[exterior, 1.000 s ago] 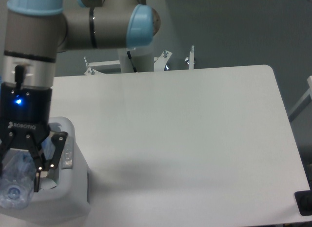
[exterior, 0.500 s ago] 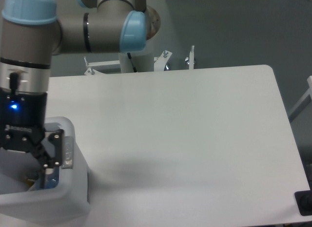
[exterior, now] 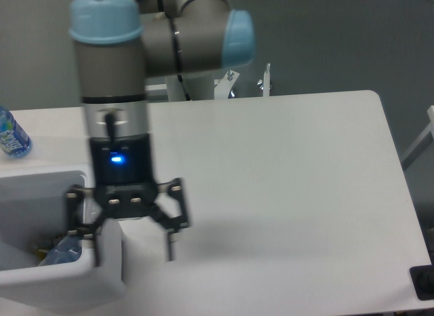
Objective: Place the trash in the trash can
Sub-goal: 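Open the gripper to release the bottle and raise it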
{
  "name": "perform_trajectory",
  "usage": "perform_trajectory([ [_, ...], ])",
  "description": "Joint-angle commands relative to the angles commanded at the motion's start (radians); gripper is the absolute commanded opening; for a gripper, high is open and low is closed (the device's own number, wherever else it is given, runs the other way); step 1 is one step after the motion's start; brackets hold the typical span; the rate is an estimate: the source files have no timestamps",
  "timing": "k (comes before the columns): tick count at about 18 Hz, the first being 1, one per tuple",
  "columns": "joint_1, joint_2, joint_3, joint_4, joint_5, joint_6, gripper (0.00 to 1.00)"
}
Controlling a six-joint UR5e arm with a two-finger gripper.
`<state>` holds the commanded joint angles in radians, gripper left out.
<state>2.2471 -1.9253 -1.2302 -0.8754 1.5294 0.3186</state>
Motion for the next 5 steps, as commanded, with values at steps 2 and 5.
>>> perform_trajectory([
  [2, 0.022, 0.021, -0.023, -0.042, 0.002, 0.103, 1.00],
  [5, 0.065, 0.070, -0.081, -0.051, 0.002, 0.209, 1.00],
])
